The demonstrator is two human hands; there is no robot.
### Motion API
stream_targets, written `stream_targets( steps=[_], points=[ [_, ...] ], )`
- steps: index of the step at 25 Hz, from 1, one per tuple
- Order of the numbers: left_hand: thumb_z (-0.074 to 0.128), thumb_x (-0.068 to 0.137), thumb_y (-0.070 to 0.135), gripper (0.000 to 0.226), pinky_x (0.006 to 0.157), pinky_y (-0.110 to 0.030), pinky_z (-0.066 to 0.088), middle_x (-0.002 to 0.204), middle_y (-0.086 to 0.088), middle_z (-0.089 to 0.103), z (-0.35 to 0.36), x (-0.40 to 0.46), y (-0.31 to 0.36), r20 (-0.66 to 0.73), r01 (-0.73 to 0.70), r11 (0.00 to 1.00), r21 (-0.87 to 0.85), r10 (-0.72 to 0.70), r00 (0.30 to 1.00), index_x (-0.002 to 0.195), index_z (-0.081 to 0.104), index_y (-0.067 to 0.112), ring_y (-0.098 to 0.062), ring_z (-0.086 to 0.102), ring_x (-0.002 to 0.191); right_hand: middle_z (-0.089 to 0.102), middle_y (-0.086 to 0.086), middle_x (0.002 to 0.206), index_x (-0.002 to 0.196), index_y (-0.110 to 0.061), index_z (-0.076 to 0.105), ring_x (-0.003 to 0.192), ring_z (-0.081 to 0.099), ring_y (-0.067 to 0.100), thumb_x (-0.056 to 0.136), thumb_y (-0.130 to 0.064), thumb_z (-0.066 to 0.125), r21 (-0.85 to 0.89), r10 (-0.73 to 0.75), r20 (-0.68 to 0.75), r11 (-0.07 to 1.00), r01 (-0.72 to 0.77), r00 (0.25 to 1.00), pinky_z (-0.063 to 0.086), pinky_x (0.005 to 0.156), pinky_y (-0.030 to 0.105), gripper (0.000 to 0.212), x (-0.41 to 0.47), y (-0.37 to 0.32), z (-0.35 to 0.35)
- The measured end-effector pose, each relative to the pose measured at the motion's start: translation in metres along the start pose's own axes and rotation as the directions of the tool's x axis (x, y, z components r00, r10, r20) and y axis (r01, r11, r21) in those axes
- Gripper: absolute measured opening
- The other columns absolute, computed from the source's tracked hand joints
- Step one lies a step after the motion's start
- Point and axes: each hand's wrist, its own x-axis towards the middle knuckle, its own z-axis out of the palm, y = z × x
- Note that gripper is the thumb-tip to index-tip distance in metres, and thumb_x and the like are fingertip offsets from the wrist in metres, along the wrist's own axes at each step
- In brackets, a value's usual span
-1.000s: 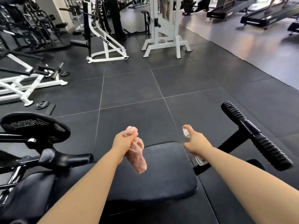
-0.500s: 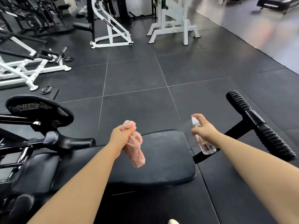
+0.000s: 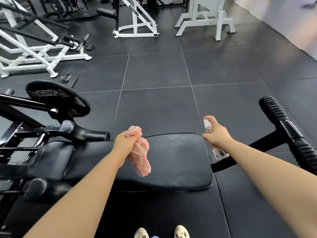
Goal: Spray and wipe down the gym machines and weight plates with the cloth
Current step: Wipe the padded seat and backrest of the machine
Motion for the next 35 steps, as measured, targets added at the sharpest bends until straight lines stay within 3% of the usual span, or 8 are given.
stream_targets(
  steps=[5,10,15,19,22,25,28,35],
  points=[
    [0.064,0.087,0.030,0.005,0.088,-0.038,0.049,0.102,-0.005,0.067,-0.053,0.015,-0.027,-0.084,0.036,0.997,-0.063,-0.041,0.996,0.088,0.065,0.025,-0.023,0.062,0.097,0.050,0.004,0.111,0.138,-0.053,0.024,0.064,0.061,0.030,0.078,-0.008,0.048,-0.068,-0.053,0.102,0.996,0.060,0.993,0.058,0.069,0.042,0.079,0.012,-0.046,0.042],
    [0.068,0.085,0.028,0.009,0.078,-0.034,0.049,0.094,-0.004,0.066,-0.133,0.035,-0.066,-0.204,0.087,0.983,-0.161,-0.119,0.972,0.090,0.067,0.021,-0.020,0.062,0.087,0.053,0.012,0.102,0.128,-0.037,0.036,0.055,0.060,0.030,0.079,-0.006,0.048,-0.163,-0.125,0.213,0.973,0.162,0.969,0.058,0.063,0.039,0.059,0.016,-0.115,0.123],
    [0.068,0.083,0.025,0.002,0.086,-0.038,0.049,0.088,0.000,0.066,-0.219,0.053,-0.110,-0.294,0.128,0.968,-0.215,-0.189,0.937,0.081,0.067,0.025,-0.021,0.062,0.089,0.062,0.007,0.098,0.141,-0.053,0.020,0.059,0.063,0.018,0.077,-0.004,0.050,-0.098,-0.210,0.355,0.960,0.260,0.911,0.055,0.073,0.033,0.086,0.016,-0.184,0.222],
    [0.069,0.082,0.024,0.004,0.085,-0.038,0.051,0.092,-0.004,0.068,-0.280,0.053,-0.132,-0.350,0.144,0.961,-0.238,-0.223,0.910,0.085,0.068,0.022,-0.021,0.063,0.089,0.061,0.013,0.099,0.135,-0.038,0.033,0.050,0.058,0.023,0.076,-0.001,0.054,-0.195,-0.248,0.442,0.911,0.363,0.862,0.053,0.064,0.030,0.073,0.006,-0.249,0.289],
    [0.069,0.083,0.023,0.016,0.072,-0.030,0.051,0.088,0.000,0.067,-0.312,0.054,-0.140,-0.372,0.137,0.952,-0.273,-0.236,0.898,0.098,0.068,0.017,-0.018,0.063,0.086,0.054,0.009,0.073,0.119,-0.025,0.036,0.052,0.051,0.025,0.076,-0.001,0.054,-0.156,-0.218,0.460,0.935,0.320,0.861,0.046,0.055,0.028,0.052,0.002,-0.288,0.326],
    [0.070,0.083,0.023,0.021,0.071,-0.031,0.052,0.092,-0.003,0.068,-0.336,0.055,-0.146,-0.380,0.131,0.944,-0.302,-0.245,0.892,0.102,0.068,0.016,-0.020,0.064,0.087,0.044,0.006,0.064,0.089,-0.013,0.046,0.050,0.041,0.020,0.080,-0.026,0.064,-0.014,-0.101,0.499,0.992,0.125,0.861,0.037,0.044,0.018,0.024,-0.004,-0.317,0.361],
    [0.071,0.082,0.024,0.017,0.086,-0.039,0.052,0.099,-0.005,0.069,-0.349,0.060,-0.154,-0.386,0.132,0.945,-0.299,-0.246,0.889,0.097,0.069,0.019,-0.022,0.065,0.095,0.053,0.003,0.064,0.081,-0.007,0.058,0.051,0.046,0.019,0.086,-0.057,0.052,0.136,-0.009,0.418,0.989,-0.052,0.908,0.037,0.044,0.019,0.050,-0.005,-0.329,0.383],
    [0.067,0.084,0.023,0.019,0.074,-0.029,0.052,0.091,-0.003,0.068,-0.348,0.065,-0.160,-0.372,0.154,0.951,-0.268,-0.249,0.894,0.101,0.069,0.016,-0.018,0.064,0.087,0.062,0.007,0.063,0.076,-0.009,0.060,0.051,0.057,0.026,0.079,-0.047,0.037,-0.013,-0.024,0.300,1.000,0.029,0.954,0.050,0.060,0.030,0.045,-0.004,-0.334,0.412]
  ],
)
